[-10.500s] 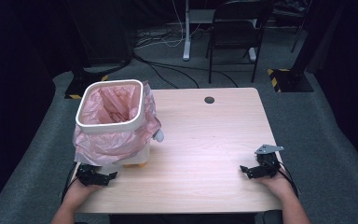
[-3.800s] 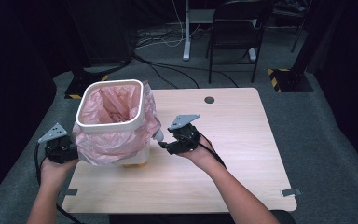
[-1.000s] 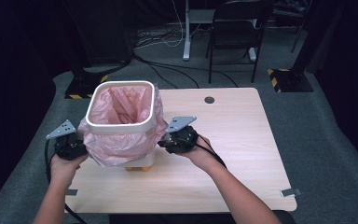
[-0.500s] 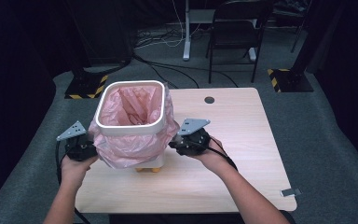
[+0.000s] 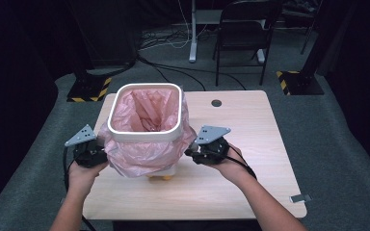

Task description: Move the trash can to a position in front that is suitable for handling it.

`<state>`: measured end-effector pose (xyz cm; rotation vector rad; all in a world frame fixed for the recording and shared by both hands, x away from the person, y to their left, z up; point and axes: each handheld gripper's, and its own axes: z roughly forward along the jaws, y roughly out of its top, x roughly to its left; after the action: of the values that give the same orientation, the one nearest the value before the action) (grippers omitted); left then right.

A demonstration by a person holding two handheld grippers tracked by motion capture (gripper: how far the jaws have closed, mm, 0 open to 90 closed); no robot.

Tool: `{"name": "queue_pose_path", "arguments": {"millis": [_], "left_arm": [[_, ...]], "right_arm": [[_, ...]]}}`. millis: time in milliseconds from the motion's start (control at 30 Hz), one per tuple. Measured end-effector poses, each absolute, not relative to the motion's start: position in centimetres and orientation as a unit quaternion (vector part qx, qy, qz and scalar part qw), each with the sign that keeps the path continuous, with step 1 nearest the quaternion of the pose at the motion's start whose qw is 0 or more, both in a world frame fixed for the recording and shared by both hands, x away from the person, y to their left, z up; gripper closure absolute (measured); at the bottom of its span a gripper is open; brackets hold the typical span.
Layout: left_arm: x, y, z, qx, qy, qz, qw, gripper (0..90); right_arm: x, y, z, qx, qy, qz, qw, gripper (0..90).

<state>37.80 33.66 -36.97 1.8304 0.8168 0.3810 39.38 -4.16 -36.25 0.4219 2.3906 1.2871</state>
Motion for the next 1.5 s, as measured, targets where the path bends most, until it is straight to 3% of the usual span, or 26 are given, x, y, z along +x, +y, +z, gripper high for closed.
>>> {"name": "queue_pose_path", "arguments": {"millis": [1133, 1500], "left_arm": [[36.1, 26.5, -37.5, 0.77, 0.313, 0.136, 0.539, 69.8], [35.3, 25.0, -39.3, 0.778, 0.315, 0.115, 0.531, 69.8]], "right_arm": [[35.8, -11.4, -35.9, 0.167, 0.85, 0.443, 0.231, 51.7], [35.3, -13.0, -37.5, 0.167, 0.856, 0.435, 0.224, 51.7]]}}
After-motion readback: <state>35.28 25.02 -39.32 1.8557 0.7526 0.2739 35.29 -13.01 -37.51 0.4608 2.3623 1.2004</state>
